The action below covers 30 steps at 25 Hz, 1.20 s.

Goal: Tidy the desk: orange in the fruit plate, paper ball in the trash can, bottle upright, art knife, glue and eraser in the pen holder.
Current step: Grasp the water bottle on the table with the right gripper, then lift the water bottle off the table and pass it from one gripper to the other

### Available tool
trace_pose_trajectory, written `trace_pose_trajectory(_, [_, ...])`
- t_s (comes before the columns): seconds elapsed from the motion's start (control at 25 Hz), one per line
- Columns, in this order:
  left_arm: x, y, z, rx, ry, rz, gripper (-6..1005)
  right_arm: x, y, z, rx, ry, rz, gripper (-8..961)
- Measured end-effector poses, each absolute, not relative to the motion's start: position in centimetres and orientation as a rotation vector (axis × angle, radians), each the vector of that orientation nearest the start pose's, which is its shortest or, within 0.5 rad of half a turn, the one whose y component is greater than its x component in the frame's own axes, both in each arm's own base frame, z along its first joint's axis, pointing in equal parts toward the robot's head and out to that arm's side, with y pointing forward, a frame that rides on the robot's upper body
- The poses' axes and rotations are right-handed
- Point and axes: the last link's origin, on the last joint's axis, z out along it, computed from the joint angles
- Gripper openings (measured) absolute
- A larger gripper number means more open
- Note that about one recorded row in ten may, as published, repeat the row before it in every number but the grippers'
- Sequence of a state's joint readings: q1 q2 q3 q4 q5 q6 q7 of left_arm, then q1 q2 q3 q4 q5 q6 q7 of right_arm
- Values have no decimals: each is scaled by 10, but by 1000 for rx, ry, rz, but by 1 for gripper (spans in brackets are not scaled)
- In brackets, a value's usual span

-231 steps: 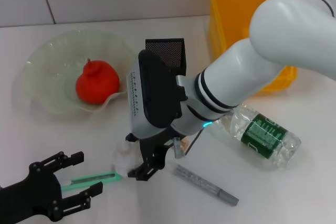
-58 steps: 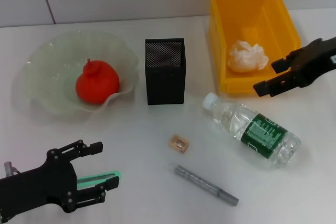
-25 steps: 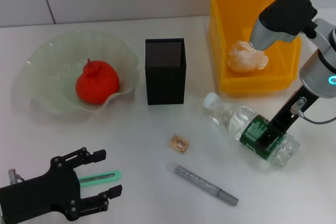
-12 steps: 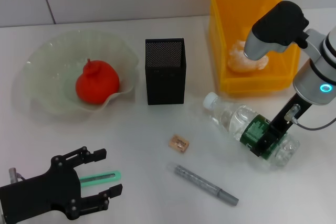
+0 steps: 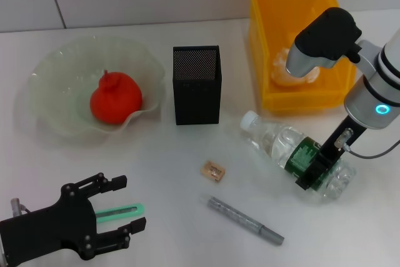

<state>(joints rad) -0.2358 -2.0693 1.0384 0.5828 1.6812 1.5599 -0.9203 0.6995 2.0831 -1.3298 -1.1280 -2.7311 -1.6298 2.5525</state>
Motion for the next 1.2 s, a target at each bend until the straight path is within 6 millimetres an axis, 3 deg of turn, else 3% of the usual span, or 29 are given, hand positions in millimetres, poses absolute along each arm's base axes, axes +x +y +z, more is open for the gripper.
trace_pose_trajectory(0.56, [-307,238,-34,-2732,-326,-752,747,214,353,-13,-2569,1077,-777,824])
trace_pose_trajectory(1.04, [-308,236,-34,-2726,-317,-756,744,213,349,-13,-2624,1048,-764,766])
trace_pose_trajectory(1.2, [-308,236,-33,-2725,-317,-757,743,211,348,-8,-2641,1027,-693,766])
